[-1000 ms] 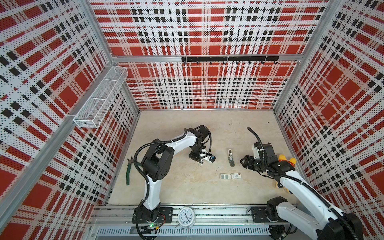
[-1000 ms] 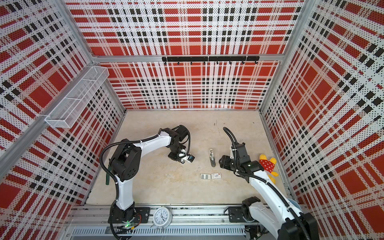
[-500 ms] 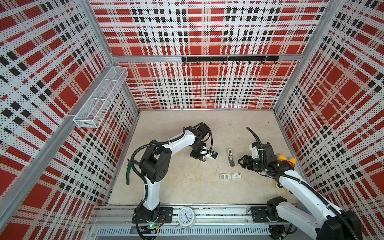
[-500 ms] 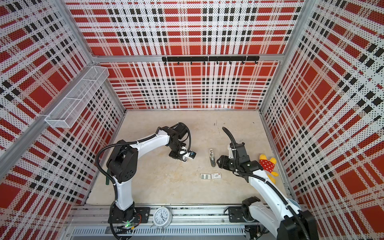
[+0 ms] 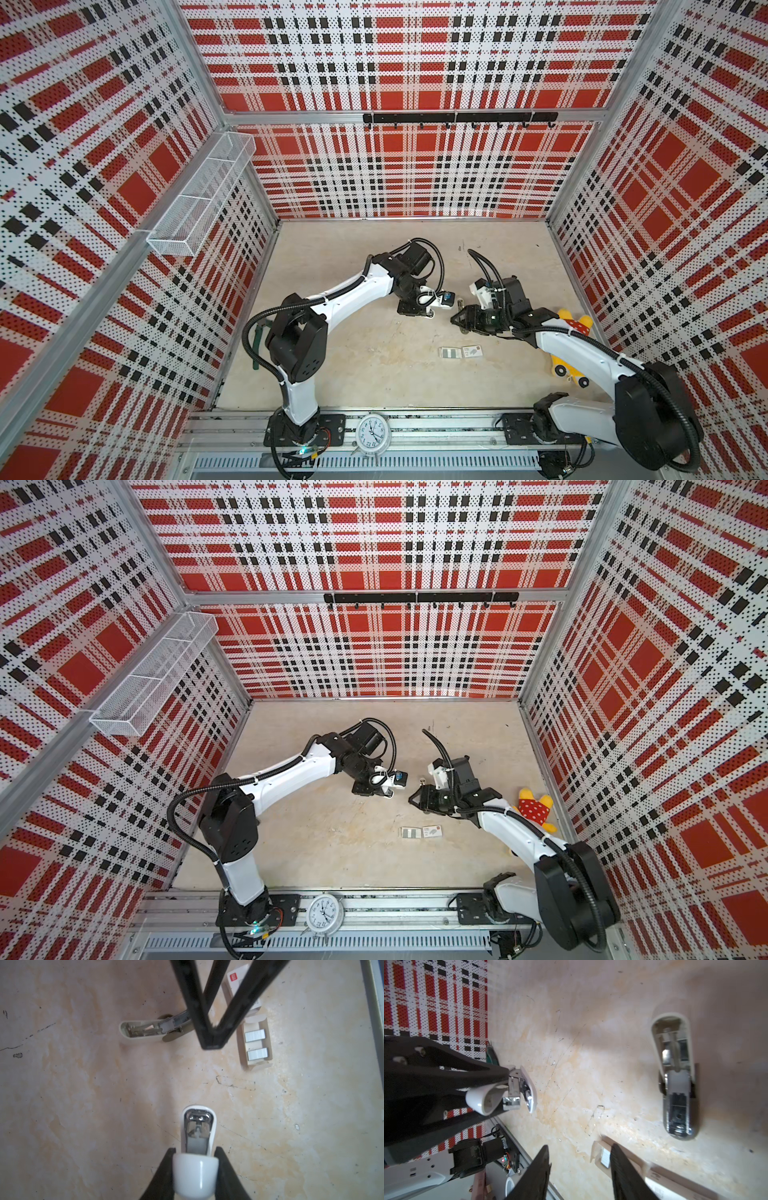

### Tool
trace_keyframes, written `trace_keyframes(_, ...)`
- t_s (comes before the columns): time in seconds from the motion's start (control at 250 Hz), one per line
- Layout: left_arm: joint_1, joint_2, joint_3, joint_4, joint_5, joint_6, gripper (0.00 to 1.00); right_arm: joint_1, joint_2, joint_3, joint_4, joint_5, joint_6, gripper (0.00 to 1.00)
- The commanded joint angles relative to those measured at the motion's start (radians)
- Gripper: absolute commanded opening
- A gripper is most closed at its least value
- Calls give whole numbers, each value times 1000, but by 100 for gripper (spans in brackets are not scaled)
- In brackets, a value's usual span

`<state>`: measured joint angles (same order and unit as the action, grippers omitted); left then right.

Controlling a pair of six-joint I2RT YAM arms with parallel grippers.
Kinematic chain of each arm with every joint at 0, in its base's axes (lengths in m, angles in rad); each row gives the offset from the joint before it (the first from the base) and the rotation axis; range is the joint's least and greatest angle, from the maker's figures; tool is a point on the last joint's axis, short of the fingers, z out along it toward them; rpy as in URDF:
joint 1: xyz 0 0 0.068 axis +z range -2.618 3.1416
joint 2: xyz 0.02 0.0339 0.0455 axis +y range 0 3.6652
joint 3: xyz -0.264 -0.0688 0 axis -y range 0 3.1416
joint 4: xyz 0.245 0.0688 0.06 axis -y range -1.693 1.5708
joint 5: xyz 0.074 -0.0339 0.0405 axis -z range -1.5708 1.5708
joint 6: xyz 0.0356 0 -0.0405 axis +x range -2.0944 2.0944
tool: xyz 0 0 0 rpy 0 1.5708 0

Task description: Load the staples into the stapler

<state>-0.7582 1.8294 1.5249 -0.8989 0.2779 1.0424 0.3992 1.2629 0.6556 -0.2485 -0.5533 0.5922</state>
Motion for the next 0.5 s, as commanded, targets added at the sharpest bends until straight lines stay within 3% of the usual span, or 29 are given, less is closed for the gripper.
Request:
trace_keyframes(0.0, -19, -30, -21, 19, -16, -50, 12, 9, 1, 13, 104, -44, 14, 47)
trace_keyframes(0.492, -56, -44, -20, 52, -5, -113, 11, 44, 53, 4, 163, -49, 41, 37)
